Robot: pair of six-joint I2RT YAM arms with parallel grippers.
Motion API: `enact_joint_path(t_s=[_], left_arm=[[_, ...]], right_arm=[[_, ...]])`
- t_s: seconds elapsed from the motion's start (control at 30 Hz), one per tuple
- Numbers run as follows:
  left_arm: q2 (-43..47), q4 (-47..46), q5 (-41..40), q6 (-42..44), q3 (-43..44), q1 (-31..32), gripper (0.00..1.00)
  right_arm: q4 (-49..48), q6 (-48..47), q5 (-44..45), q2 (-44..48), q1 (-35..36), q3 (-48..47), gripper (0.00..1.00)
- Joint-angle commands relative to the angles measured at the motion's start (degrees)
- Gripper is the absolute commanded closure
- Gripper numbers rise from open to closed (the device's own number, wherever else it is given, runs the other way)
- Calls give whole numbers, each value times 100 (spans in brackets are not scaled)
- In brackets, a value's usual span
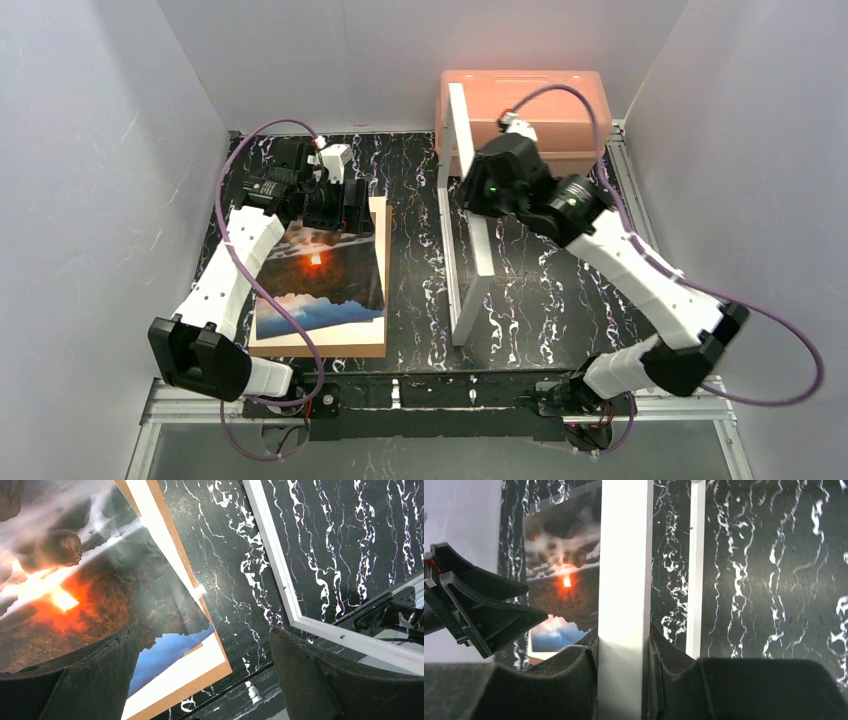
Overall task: Put the photo into the frame
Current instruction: Turn over the photo frame at the center of the board.
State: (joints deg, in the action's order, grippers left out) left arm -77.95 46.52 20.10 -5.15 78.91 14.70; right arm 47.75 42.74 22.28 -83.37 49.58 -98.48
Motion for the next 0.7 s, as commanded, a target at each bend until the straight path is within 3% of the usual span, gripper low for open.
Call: enact_joint_path(t_s=[0.0,0.23,0.43,0.67], left_arm=[[11,0,-24,-82,326,-87,1],[-55,-170,70,-231,429,-311,2],[-86,-273,101,-271,372,-455,1],[-212,-371,79,-208,308,-597,2]], right_arm=[[-939,794,-645,1103,-500,928,83],[-1264,1294,-1059,1730,-599,1618,80],[-862,1313,-796,2216,-594,2400,76],[-260,995,-162,2764,-594,3194,65]])
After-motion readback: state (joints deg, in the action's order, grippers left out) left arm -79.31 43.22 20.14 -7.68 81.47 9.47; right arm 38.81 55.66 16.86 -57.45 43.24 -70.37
